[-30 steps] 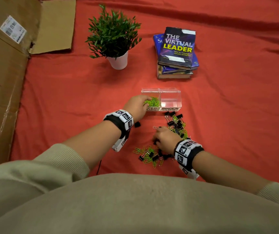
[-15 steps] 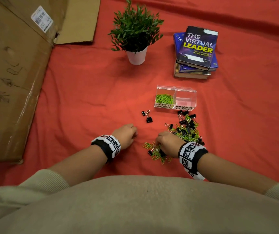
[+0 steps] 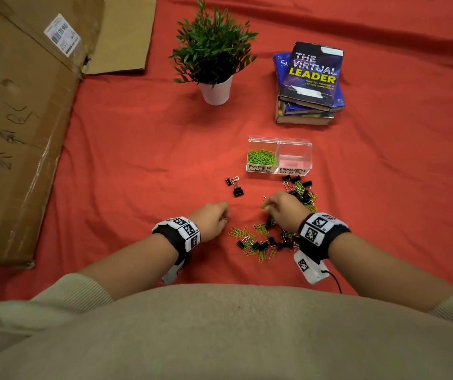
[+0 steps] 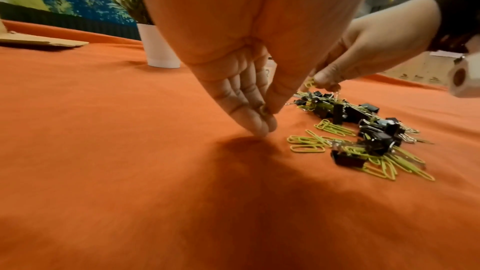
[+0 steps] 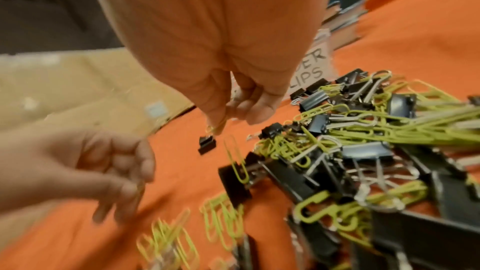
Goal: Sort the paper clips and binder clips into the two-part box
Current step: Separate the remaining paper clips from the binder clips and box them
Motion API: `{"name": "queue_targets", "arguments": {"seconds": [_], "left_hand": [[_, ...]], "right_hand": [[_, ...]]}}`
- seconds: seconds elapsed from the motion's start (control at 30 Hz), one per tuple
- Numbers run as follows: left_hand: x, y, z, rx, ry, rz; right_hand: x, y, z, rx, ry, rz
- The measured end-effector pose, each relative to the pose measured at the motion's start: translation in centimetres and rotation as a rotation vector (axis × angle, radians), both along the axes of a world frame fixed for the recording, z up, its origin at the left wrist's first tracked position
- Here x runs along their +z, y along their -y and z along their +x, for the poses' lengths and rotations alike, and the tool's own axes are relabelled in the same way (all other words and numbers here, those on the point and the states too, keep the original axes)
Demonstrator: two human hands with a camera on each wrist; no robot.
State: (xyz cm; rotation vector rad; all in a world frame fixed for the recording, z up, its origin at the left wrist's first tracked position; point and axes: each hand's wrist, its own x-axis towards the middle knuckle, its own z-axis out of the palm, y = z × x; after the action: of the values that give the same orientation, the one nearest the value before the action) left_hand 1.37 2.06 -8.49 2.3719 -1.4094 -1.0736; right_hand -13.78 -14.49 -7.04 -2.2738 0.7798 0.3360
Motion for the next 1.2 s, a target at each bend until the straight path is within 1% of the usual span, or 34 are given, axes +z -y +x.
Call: {"name": "queue_targets", "arguments": {"seconds": [0.1,0.2,0.27,0.33,0.4,0.43,0.47,0.57,0.6,0.67,0.7,0.83,0.93,1.2], "left_hand": [[0.0,0.8,-1.1,-0.043,-0.022,-0.011],[-0.3,1.0,-2.3,-0.163,0.007,-0.029],[-0.6,0.9,-2.9,-0.272,0.063,-0.042],[-0.8,0.7,-3.1,-0.384,0.123,-0.032],[-0.9,0.7,-3.1,-0.457,0.163,-0.030],[-0.9,0.6,-3.0,-0.467,0.177,-0.033],[-0.9,0.6,-3.0,-0.466,0.187,-0.039],[-0.9,0.8,-2.9,-0.441,0.195,-0.043],[-0.9,0.8,-2.9,-0.435,0.199,-0.035],[-0.9,0.8,-2.8,-0.419,0.217,-0.023],[-0.9,0.8,-2.8,-0.410,0.228,-0.015],[-0.8,0.5,-3.2,-0.390,0.271,0.018],[-0.3,0.7,-3.6,-0.393,0.293,0.051],[0.6,1.1,-4.6,-0.448,0.434,0.089]], "right_hand": [[0.9,0.5,0.1,-0.233,0.038,0.227],[1.3,0.7,0.0,-0.426,0.092,0.562],[1.5,0.3,-0.1,-0.499,0.135,0.741],[1.5,-0.4,-0.2,-0.490,0.135,0.769],[1.4,-1.3,-0.3,-0.392,0.090,0.692],[1.4,-1.7,-0.3,-0.321,0.043,0.621],[1.3,-2.1,-0.3,-0.240,-0.015,0.524],[0.8,-3.1,-0.4,0.065,-0.202,0.119],[0.7,-3.3,-0.4,0.157,-0.270,0.012],[0.7,-3.6,-0.5,0.233,-0.371,-0.113],[0.7,-3.6,-0.6,0.246,-0.383,-0.148],[0.1,-3.8,-0.1,0.298,-0.340,-0.241],[-0.3,-4.4,0.4,0.319,-0.334,-0.251],[-1.0,-6.1,-0.5,0.296,-0.280,-0.294]]}}
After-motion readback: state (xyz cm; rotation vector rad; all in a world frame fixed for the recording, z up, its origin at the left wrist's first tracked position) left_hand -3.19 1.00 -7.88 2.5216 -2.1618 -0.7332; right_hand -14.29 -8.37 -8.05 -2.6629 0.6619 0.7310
